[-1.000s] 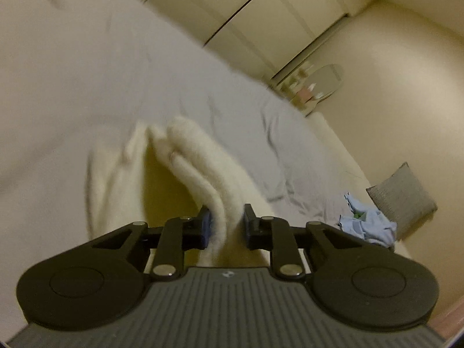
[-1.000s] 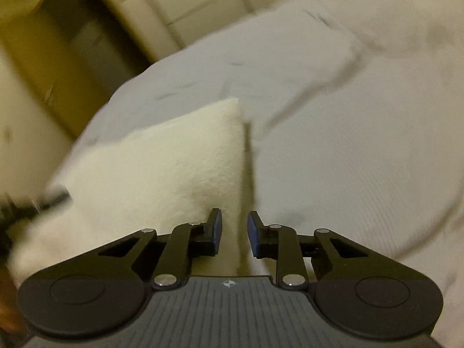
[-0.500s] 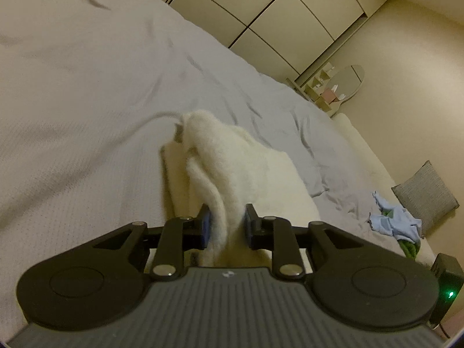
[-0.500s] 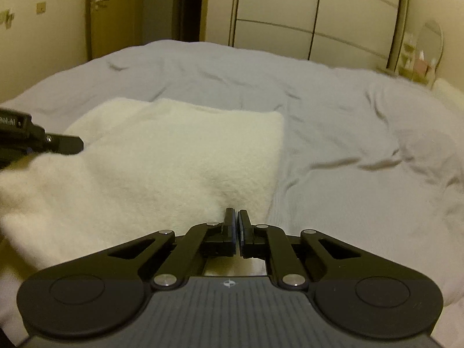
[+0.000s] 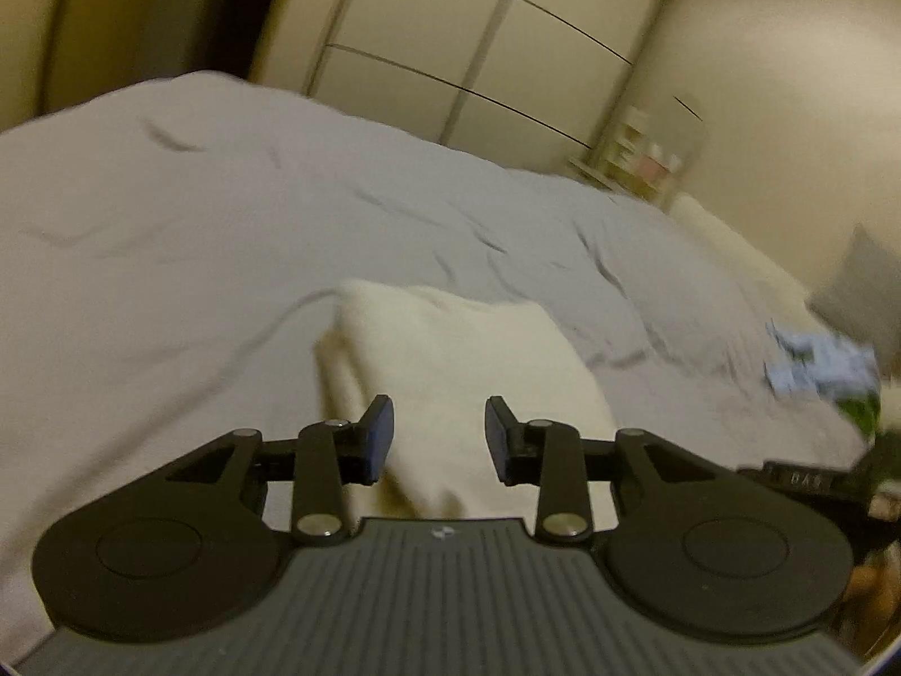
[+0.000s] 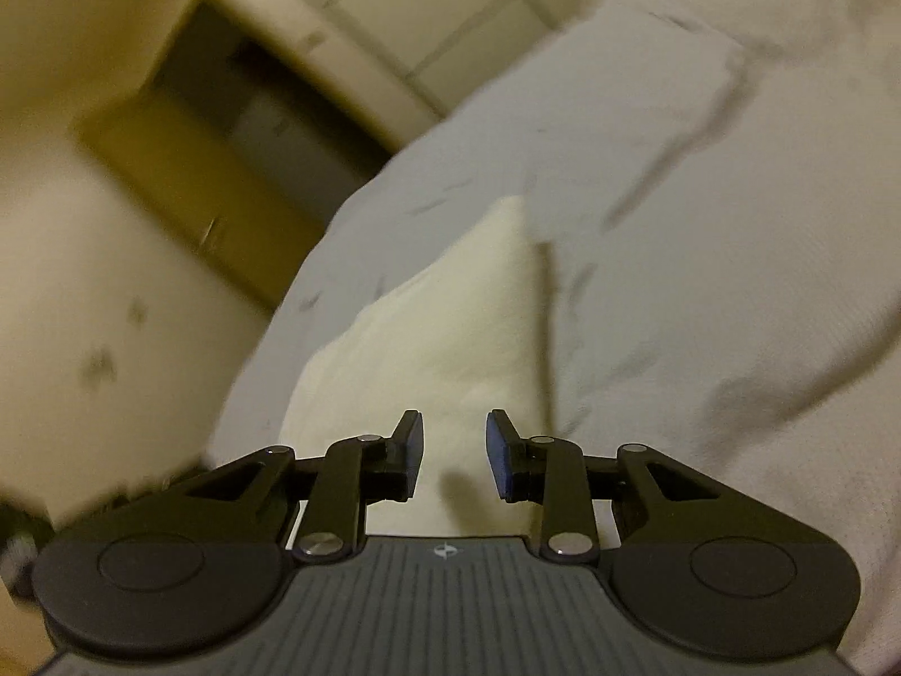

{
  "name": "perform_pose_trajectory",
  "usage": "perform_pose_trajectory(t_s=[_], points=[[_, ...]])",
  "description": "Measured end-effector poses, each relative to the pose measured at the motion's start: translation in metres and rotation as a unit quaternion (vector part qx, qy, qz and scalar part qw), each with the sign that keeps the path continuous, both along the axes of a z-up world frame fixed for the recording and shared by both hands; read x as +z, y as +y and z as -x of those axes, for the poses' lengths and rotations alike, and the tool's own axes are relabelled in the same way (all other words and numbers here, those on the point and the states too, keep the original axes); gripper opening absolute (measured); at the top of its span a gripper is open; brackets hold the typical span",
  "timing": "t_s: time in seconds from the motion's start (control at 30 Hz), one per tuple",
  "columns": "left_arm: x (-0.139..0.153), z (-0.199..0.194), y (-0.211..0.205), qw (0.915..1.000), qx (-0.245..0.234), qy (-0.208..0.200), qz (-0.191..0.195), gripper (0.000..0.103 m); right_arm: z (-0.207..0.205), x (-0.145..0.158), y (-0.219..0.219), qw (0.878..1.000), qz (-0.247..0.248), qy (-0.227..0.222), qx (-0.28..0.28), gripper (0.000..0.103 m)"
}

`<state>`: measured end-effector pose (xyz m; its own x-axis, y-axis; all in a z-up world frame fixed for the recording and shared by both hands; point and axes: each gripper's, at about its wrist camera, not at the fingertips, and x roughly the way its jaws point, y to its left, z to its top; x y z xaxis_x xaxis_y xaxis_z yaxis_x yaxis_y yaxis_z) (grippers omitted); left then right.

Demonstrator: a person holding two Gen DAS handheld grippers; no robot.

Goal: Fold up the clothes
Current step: 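Release the sweater and pull both grippers back above the folded bundle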

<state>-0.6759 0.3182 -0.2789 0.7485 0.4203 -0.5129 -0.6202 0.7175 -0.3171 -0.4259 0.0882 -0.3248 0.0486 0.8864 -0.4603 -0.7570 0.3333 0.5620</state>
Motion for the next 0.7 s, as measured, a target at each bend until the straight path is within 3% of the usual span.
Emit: perform_pose_trajectory(t_s=[0.13,0.23,0.3,0.5,0.6,0.7], points=[[-0.021,-0.02,-0.012,0.9969,-0.001,0.07,-0.036,0.03,0.043,-0.007,0.024,0.992,0.055,-0.106,0.046,0.031],[-0.047,-0.034,-0.009,0.9928,0.01,0.114,-0.037,0.031,0.049,-0.032,0.038,0.992,0.07,-0.08,0.07,0.031],[-0.051,-0.039,-0.009,0.9924,0.013,0.116,-0.038,0.031,0.049,-0.034,0.042,0.991,0.075,-0.082,0.071,0.025],[-0.041,-0.018,-0.024,0.9936,0.02,0.106,-0.034,0.029,0.043,-0.007,0.023,0.995,0.057,-0.065,0.049,0.027],[-0.017,-0.016,-0.03,0.9942,0.026,0.084,-0.061,0.025,0.031,0.008,0.026,0.996,0.041,-0.081,0.024,0.027],[-0.001,-0.021,-0.028,0.9949,0.012,0.065,-0.076,0.025,0.022,0.015,0.036,0.993,0.055,-0.104,0.011,0.028]])
